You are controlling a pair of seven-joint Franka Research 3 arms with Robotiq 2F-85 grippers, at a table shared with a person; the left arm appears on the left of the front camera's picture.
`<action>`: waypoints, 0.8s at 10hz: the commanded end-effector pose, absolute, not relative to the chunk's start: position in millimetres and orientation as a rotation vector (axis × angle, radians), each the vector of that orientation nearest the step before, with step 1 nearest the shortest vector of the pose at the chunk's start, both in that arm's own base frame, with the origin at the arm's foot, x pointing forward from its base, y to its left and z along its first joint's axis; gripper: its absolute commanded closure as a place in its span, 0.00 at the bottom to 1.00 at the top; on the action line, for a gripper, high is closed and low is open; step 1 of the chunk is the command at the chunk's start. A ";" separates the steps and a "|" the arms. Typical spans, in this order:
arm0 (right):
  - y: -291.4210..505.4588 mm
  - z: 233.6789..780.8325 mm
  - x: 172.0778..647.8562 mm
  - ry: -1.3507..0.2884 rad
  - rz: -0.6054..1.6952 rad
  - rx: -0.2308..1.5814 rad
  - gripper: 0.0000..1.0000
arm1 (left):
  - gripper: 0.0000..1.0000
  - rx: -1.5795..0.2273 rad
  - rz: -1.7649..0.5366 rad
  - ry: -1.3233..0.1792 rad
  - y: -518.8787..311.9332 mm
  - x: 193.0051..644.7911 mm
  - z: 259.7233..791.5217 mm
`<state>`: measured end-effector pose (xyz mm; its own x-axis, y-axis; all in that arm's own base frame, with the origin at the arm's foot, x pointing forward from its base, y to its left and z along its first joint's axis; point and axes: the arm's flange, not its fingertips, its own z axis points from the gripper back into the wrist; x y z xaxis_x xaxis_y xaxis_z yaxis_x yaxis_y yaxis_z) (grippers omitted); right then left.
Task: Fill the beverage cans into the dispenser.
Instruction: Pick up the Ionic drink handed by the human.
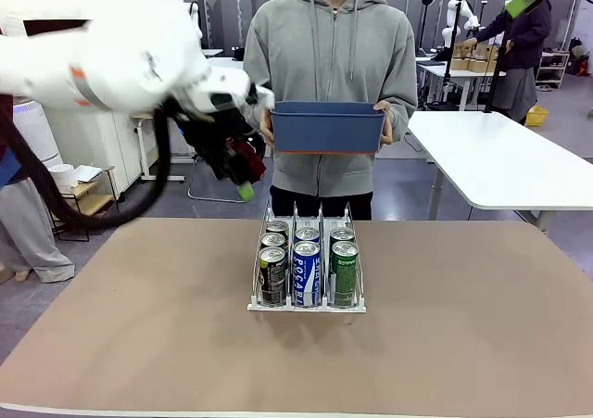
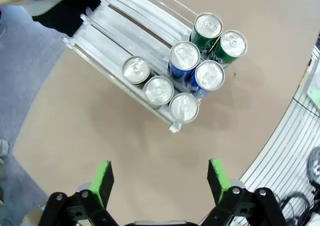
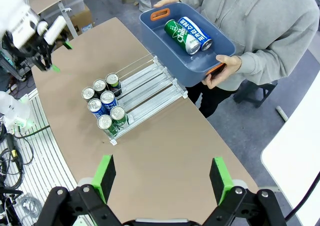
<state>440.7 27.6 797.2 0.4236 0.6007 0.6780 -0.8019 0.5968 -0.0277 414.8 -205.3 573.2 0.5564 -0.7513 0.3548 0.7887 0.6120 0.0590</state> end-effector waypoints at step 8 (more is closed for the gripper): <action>27.8 796.9 439.4 -0.699 0.887 0.332 0.00 | 0.00 -0.368 -1.075 -0.645 -89.8 371.2 768.9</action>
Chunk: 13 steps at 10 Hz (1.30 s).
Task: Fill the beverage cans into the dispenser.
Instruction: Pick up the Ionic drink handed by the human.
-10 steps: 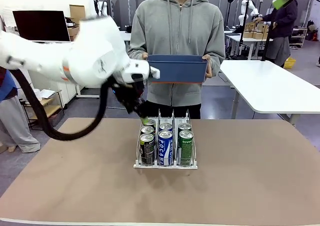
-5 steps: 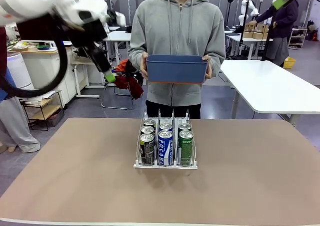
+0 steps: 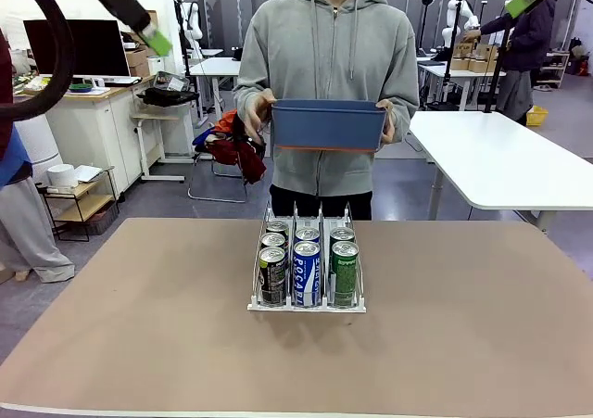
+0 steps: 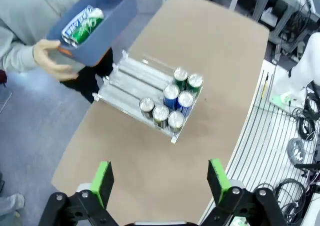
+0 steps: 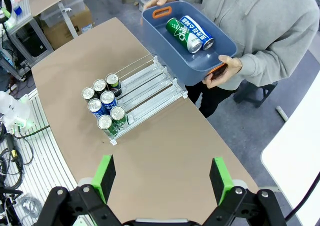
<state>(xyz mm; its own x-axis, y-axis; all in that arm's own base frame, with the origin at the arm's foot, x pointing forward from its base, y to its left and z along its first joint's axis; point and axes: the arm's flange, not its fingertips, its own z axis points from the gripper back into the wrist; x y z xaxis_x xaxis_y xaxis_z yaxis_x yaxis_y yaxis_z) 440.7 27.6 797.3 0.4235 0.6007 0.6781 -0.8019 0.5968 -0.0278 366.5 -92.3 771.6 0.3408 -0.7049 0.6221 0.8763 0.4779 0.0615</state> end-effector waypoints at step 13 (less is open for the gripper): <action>27.8 796.9 439.4 -0.699 0.887 0.332 0.00 | 0.00 -0.354 -1.065 -0.760 -91.3 372.4 794.5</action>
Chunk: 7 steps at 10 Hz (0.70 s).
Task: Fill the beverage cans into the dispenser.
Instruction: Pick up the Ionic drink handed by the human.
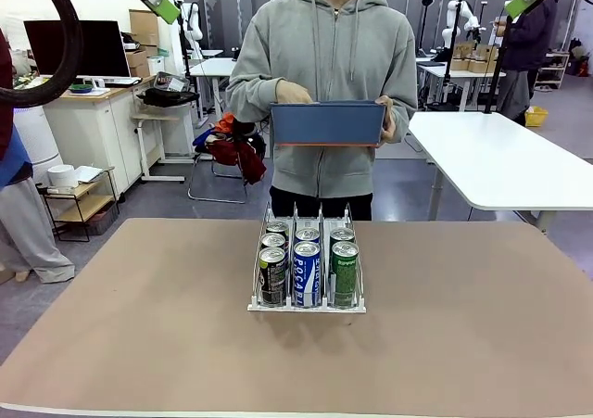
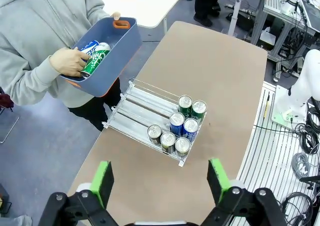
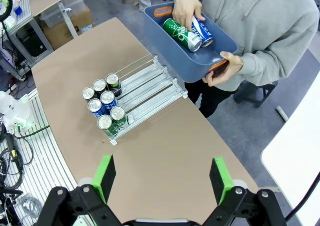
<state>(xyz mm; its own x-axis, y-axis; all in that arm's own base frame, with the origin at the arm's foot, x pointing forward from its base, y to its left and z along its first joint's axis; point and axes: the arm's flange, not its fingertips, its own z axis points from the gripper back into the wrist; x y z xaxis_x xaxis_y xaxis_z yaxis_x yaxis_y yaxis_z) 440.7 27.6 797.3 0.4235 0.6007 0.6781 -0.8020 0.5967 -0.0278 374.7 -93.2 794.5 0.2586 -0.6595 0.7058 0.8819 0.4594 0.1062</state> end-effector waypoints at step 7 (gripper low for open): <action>27.8 796.9 439.4 -0.699 0.887 0.332 0.00 | 0.00 -0.354 -1.065 -0.760 -91.3 372.4 794.5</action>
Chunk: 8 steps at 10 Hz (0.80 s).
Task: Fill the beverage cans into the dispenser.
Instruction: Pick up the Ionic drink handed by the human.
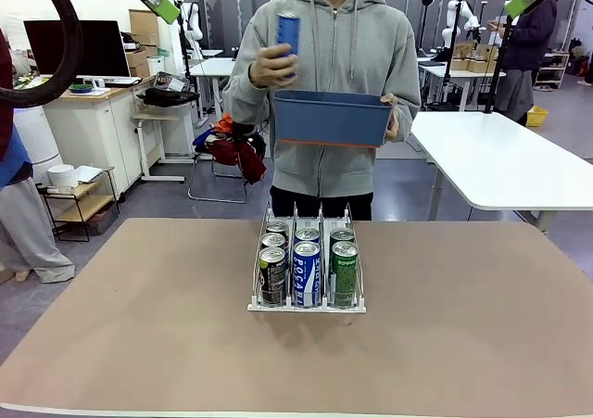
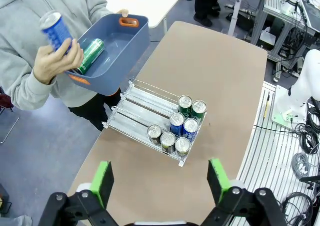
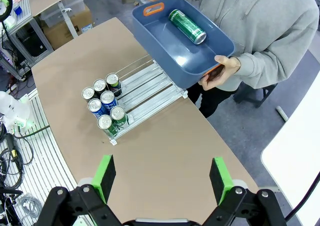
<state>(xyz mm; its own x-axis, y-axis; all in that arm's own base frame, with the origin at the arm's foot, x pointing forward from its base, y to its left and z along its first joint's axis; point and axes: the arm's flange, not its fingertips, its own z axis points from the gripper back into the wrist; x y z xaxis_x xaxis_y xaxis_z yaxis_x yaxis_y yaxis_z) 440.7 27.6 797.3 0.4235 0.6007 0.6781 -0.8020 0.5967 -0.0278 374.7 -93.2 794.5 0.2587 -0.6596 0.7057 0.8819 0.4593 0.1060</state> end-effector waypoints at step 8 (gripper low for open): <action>27.8 796.9 439.4 -0.699 0.887 0.332 0.00 | 0.00 -0.354 -1.065 -0.760 -91.3 372.4 794.5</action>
<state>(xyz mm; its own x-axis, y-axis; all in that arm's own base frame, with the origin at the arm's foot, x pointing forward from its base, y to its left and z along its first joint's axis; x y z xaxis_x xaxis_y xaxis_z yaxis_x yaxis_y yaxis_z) 440.7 27.6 797.3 0.4235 0.6007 0.6781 -0.8020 0.5967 -0.0278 374.7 -93.2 794.5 0.2588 -0.6597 0.7056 0.8820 0.4593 0.1059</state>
